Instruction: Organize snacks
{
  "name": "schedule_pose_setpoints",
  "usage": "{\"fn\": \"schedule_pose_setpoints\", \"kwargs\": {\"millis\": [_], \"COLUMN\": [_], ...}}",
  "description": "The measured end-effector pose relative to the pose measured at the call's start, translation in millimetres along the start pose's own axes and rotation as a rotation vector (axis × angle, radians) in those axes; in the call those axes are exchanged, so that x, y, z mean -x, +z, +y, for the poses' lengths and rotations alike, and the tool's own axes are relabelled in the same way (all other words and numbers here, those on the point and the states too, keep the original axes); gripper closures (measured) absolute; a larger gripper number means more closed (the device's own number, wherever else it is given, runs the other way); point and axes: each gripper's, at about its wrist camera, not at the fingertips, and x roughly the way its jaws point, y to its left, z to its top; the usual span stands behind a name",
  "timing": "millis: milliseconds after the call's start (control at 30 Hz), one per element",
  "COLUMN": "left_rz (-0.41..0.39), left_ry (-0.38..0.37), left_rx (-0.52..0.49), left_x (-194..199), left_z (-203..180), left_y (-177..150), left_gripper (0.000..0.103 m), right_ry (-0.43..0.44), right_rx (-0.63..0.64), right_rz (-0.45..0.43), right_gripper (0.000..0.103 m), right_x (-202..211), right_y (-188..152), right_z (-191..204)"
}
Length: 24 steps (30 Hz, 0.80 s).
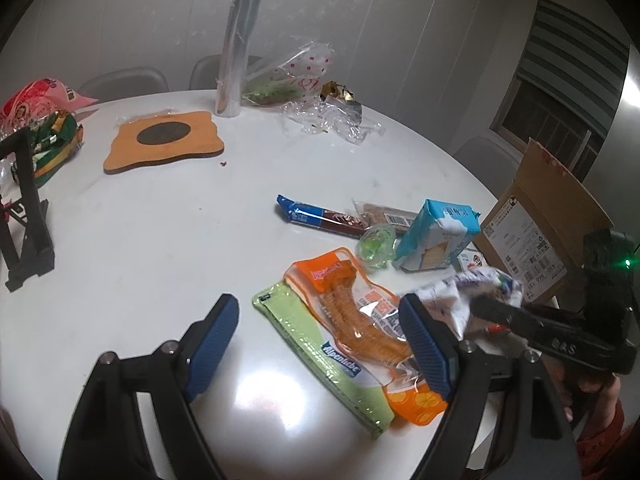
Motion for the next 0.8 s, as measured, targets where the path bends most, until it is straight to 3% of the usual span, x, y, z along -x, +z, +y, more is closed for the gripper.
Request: {"fn": "schedule_pose_setpoints", "kwargs": {"millis": [267,367,467,667,800], "left_rz": [0.009,0.008,0.002,0.015,0.014], "left_ry": [-0.014,-0.014,-0.021,-0.019,-0.025], "left_rx": [-0.015,-0.015,-0.015,-0.003,0.021], "left_x": [-3,-1,0,3,3], "left_z": [-7,-8,-7,-2,1], "left_y": [-1,-2,-3,-9,-11], "left_gripper": [0.023,0.023,0.023,0.024,0.023], "right_ry": [0.088,0.046,0.007,-0.050,-0.062], "right_rx": [0.144,0.246,0.280,0.347,0.365], "right_rz": [0.111,0.121,0.122,0.170,0.132], "right_gripper": [0.079,0.078,0.066,0.064,0.056], "right_x": [23,33,36,35,46], "right_y": [-16,-10,1,14,27], "right_z": [13,18,18,19,22]}}
